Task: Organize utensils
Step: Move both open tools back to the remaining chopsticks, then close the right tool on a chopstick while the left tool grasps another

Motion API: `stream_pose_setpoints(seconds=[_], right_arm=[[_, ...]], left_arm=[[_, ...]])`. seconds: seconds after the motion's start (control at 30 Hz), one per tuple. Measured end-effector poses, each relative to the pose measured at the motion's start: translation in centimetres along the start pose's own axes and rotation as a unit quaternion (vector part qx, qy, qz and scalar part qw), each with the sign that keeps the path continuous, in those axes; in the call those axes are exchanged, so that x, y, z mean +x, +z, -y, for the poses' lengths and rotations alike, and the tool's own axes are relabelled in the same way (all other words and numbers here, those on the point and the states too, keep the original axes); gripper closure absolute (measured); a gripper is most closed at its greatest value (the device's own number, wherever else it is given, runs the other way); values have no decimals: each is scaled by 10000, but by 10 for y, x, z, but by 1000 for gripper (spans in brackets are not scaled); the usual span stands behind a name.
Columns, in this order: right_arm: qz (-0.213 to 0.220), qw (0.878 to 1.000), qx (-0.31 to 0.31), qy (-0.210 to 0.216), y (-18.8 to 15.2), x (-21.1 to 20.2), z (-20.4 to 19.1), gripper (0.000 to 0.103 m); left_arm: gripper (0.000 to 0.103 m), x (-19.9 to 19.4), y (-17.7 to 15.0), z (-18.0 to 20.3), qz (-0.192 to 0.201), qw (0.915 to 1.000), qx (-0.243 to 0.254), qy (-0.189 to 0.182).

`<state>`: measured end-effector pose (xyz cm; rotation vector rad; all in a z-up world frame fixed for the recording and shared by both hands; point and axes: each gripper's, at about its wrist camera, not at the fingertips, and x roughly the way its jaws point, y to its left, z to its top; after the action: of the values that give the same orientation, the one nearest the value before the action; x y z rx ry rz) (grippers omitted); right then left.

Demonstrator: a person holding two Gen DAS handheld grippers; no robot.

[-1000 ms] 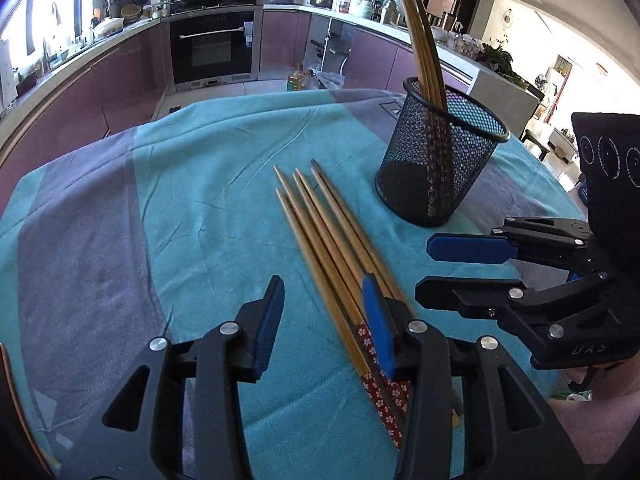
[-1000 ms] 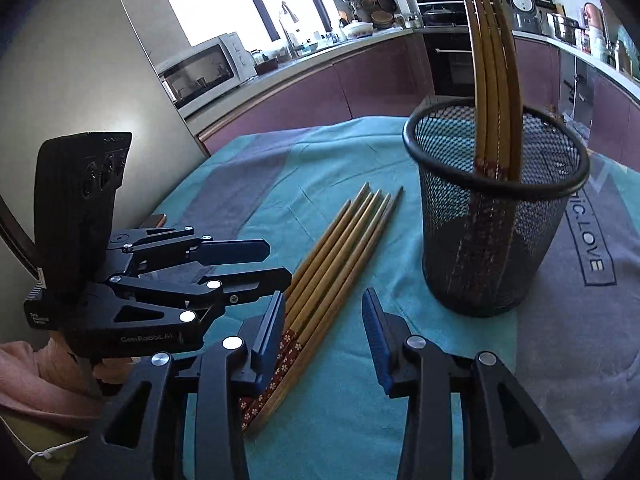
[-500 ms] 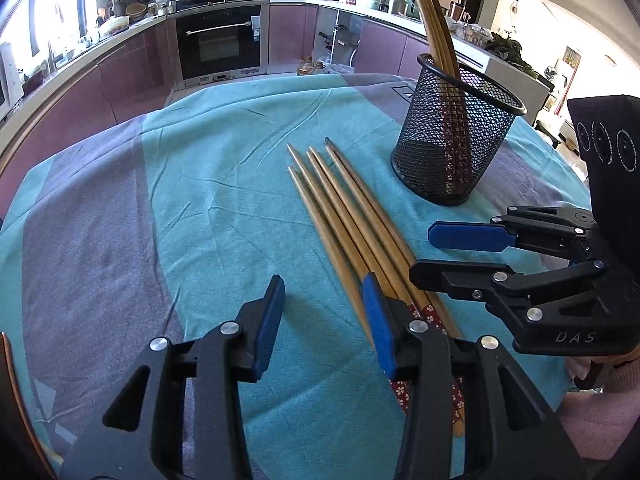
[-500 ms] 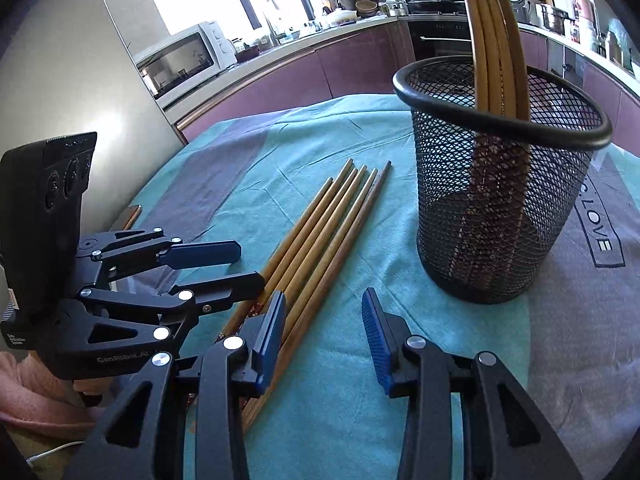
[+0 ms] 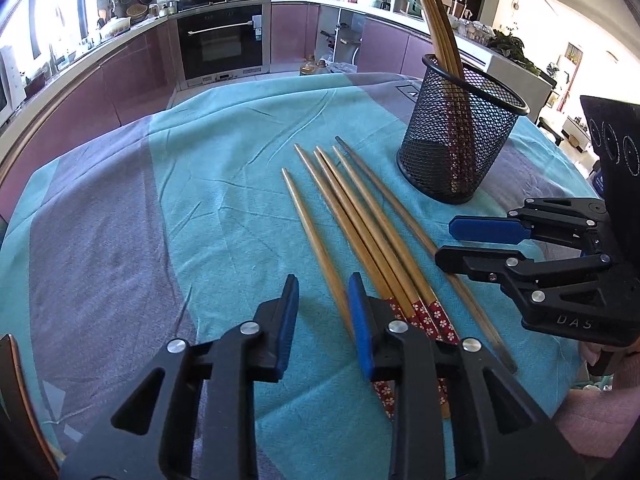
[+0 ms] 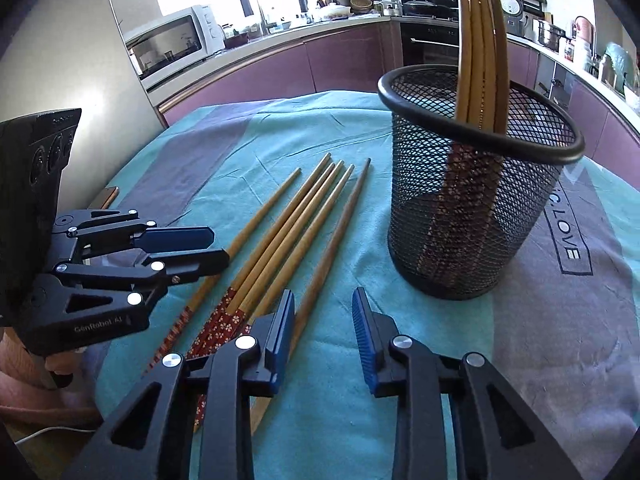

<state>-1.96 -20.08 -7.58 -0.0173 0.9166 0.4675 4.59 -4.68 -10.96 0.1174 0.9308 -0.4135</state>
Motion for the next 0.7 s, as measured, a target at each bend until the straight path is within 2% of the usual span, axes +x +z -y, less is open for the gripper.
stream_pose_setpoints(seconds=[0.1, 0.37, 0.47, 0.6, 0.7], right_arm=[[-5, 10000, 3, -59, 3, 5, -1, 75], [51, 9999, 17, -157, 16, 19, -4, 75], [86, 9997, 90, -213, 18, 20, -2, 81], [118, 9995, 278, -123, 16, 19, 4, 93], [162, 9989, 443, -61, 15, 17, 8, 95]], left_arm=[[74, 5, 4, -3, -44, 10000, -62, 23], [75, 17, 16, -9, -95, 9998, -139, 76], [79, 20, 19, -10, -80, 9998, -160, 110], [91, 21, 20, -12, -68, 9995, -283, 101], [94, 20, 19, -15, -38, 9990, -430, 72]])
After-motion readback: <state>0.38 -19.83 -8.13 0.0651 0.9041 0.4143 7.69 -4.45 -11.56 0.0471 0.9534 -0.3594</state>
